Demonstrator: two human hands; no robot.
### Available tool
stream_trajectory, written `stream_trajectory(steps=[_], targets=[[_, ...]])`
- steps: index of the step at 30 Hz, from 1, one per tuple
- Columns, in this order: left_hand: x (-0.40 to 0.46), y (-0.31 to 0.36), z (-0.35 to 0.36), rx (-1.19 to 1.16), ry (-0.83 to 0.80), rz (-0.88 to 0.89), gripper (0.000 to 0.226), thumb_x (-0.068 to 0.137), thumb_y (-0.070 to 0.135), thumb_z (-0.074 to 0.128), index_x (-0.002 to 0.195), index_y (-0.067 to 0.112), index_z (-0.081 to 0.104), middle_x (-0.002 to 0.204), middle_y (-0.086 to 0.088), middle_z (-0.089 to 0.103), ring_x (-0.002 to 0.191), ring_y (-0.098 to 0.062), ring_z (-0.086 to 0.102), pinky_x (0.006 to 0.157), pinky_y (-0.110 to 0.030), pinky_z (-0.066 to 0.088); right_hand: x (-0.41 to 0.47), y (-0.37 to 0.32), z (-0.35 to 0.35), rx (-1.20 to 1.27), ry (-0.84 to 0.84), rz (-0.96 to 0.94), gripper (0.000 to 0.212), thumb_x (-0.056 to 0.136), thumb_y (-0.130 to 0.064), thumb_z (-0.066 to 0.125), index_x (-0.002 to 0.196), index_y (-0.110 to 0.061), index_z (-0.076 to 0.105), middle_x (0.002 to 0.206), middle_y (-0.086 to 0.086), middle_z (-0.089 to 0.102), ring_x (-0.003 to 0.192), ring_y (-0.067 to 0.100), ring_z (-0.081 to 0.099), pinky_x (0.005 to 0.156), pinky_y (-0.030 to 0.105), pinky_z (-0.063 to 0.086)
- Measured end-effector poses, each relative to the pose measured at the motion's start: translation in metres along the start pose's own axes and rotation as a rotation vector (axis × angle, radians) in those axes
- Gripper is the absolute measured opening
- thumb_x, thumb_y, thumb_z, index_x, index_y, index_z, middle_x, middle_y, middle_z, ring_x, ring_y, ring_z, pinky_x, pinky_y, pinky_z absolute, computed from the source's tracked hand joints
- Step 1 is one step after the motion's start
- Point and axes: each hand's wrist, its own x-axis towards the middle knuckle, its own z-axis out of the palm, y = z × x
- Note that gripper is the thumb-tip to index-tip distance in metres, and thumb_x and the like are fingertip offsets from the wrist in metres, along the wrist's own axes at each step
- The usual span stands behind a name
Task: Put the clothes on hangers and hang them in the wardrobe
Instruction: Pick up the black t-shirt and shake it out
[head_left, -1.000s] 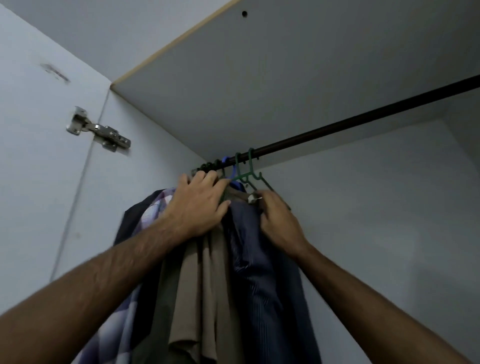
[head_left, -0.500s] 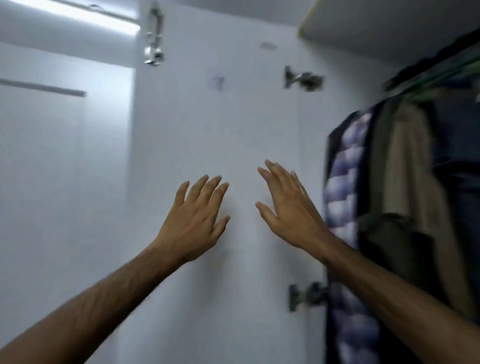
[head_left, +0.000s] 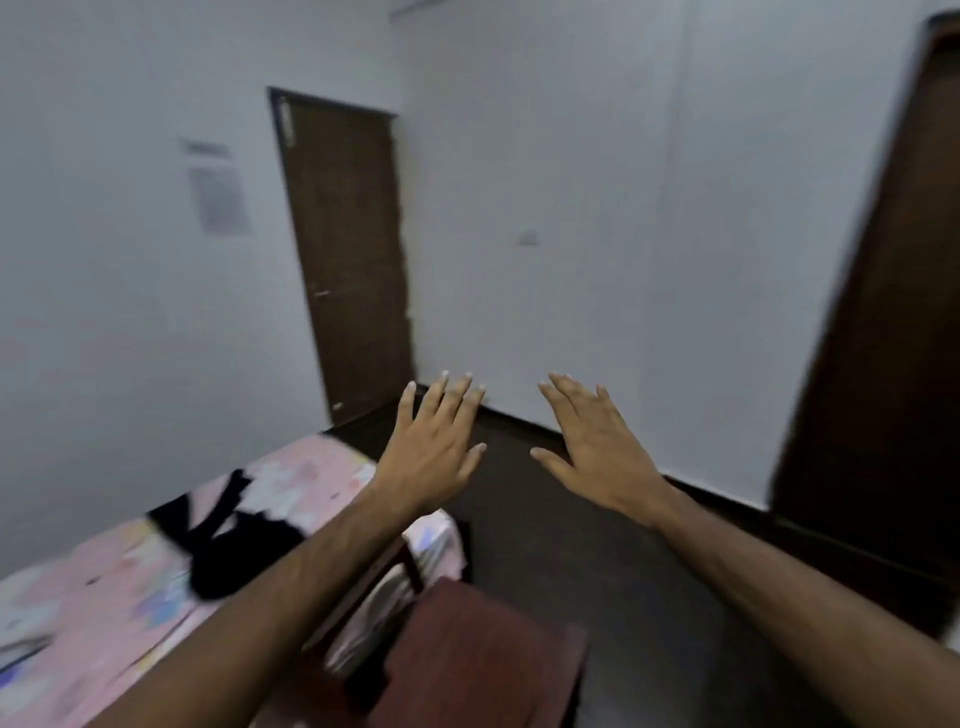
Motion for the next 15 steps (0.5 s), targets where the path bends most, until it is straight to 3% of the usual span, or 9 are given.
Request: stream_trajectory(steps=[6, 10, 15], targets=[[-0.127, -0.17, 0.056, 0.124, -0.224, -0.246, 0.067, 0.092, 0.05, 0.035, 0.144, 0.011, 0.05, 0.149, -0.01, 0.05, 0.138, -0.033, 0.046, 0.107, -0.062, 0.038, 0.088, -0.157, 0.142, 0.195, -0.196, -0.202, 0.078, 0.1, -0.05, 0.052, 0.161, -0.013, 0.02, 0.168, 0.007, 0.018, 0.156, 0.023, 0.014, 0.125, 0.048, 0.005], [-0.194, -0.244, 0.088, 0.154, -0.322, -0.369, 0.062, 0.089, 0.047, 0.053, 0.141, 0.012, 0.053, 0.145, -0.009, 0.054, 0.135, -0.032, 0.05, 0.105, -0.062, 0.04, 0.127, -0.242, 0.224, 0.279, -0.314, -0.277, 0.075, 0.101, -0.047, 0.052, 0.16, -0.015, 0.02, 0.167, 0.005, 0.019, 0.154, 0.022, 0.017, 0.124, 0.051, 0.009], [-0.252, -0.327, 0.136, 0.162, -0.502, -0.49, 0.065, 0.095, 0.048, 0.047, 0.15, 0.014, 0.043, 0.154, -0.007, 0.044, 0.142, -0.03, 0.041, 0.11, -0.061, 0.034, 0.165, -0.317, 0.316, 0.409, -0.486, -0.317, 0.07, 0.104, -0.044, 0.048, 0.16, -0.014, 0.018, 0.167, 0.007, 0.016, 0.154, 0.024, 0.017, 0.124, 0.052, 0.007]])
